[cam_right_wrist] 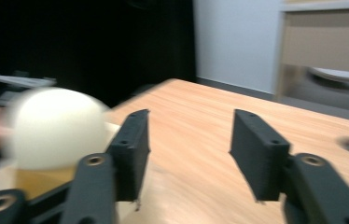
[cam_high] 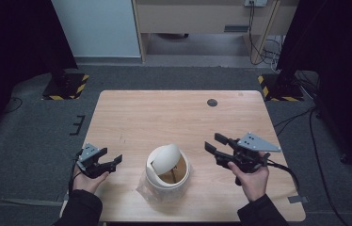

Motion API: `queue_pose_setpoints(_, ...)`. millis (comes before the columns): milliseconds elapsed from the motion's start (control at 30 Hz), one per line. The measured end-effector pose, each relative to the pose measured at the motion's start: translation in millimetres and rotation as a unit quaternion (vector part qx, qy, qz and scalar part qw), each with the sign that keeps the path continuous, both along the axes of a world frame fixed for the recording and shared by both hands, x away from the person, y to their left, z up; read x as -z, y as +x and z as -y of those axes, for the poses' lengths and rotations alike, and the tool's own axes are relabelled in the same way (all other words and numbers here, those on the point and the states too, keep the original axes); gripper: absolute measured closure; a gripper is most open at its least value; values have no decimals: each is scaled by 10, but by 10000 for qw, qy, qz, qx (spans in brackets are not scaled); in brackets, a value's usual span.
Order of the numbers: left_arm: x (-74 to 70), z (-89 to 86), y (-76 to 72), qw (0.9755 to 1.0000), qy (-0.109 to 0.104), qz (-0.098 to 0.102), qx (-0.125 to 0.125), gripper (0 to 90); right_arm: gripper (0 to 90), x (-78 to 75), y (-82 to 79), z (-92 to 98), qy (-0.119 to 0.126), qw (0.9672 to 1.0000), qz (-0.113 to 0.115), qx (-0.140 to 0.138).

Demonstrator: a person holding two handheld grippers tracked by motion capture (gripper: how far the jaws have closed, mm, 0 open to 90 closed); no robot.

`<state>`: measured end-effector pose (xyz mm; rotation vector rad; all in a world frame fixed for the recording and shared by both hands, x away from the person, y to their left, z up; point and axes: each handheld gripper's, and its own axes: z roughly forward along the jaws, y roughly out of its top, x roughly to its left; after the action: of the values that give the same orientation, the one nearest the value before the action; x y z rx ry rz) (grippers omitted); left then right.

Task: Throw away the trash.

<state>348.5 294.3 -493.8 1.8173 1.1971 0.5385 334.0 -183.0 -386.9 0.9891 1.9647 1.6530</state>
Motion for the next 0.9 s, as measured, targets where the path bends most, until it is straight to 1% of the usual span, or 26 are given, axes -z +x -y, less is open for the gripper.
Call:
queue_pose_setpoints(100, 42, -6, 19, 9998, 112, -177, 44, 224, 372, 146, 92, 201, -136, 9990, -147, 394)
queue_pose_setpoints(200, 75, -6, 33, 9993, 178, -311, 86, 204, 321, 335, 152, 395, -332, 9962, -362, 713)
queue_pose_setpoints(267, 100, -2, 45, 9988, 225, -412, 118, 192, 289, 464, 190, 526, -447, 9934, -546, 908)
queue_pose_setpoints(367, 143, -3, 62, 9975, 344, -595, 177, 174, 235, 630, 268, 705, -521, 9885, -806, 1167)
queue_pose_setpoints(400, 152, -3, 66, 9973, 355, -625, 179, 169, 225, 693, 295, 768, -578, 9862, -905, 1264)
queue_pose_setpoints(467, 175, -11, 77, 9964, 415, -710, 183, 157, 209, 777, 322, 844, -645, 9831, -1042, 1359)
queue_pose_setpoints(500, 184, -13, 81, 9961, 443, -742, 174, 153, 200, 835, 339, 891, -709, 9812, -1138, 1387)
queue_pose_setpoints(567, 196, -18, 86, 9955, 495, -797, 154, 145, 192, 914, 356, 951, -839, 9781, -1258, 1428)
queue_pose_setpoints(667, 214, -29, 99, 9944, 604, -852, 134, 136, 184, 1030, 384, 1049, -1048, 9725, -1437, 1504)
queue_pose_setpoints(800, 239, -50, 114, 9930, 724, -929, 119, 130, 165, 1167, 412, 1177, -1247, 9663, -1590, 1595)
queue_pose_setpoints(900, 259, -54, 118, 9919, 789, -985, 113, 124, 158, 1231, 417, 1233, -1307, 9632, -1689, 1631)
